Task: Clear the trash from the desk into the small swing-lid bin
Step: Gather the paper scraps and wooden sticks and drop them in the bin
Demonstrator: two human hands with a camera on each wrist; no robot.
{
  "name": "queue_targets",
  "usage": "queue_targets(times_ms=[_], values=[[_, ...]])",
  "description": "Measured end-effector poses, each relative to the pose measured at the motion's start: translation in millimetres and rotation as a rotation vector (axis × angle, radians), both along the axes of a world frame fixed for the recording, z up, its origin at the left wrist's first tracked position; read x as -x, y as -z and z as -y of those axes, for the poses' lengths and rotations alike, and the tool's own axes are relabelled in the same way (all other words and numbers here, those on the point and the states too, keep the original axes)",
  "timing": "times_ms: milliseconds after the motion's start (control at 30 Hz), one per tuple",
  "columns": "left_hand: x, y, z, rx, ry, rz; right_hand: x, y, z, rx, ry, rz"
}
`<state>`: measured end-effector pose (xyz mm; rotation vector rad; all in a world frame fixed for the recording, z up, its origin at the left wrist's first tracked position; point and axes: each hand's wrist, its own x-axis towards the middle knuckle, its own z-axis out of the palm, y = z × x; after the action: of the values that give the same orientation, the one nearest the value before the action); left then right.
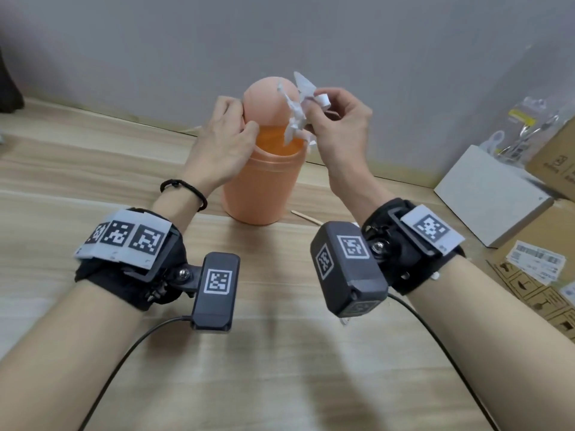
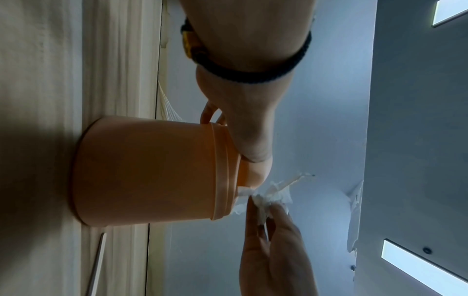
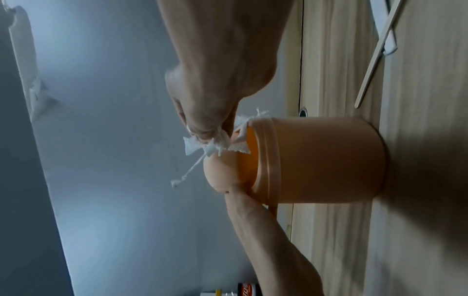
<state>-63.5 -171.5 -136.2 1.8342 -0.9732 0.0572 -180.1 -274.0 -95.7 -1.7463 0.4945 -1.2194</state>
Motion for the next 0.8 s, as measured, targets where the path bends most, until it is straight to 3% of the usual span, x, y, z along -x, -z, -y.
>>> queue_targets(times_ms=[300, 500, 667, 800], values=[[-3.0, 6.6, 3.4, 0.056, 0.001, -0.001, -9.6, -6.0, -13.4, 0.106, 0.039, 0.175], [-3.1, 5.9, 4.9, 0.061, 0.010, 0.007, -4.7, 33.9, -6.8, 0.316, 0.069, -0.133], [-3.4, 7.0, 4.2, 0.066, 0.018, -0.007, -3.4, 36.6, -6.4, 0.466, -0.028, -0.302], [-5.0, 6.6, 1.6, 0.079, 0.047, -0.036, 12.3, 21.4, -8.5, 0.778, -0.215, -0.744]])
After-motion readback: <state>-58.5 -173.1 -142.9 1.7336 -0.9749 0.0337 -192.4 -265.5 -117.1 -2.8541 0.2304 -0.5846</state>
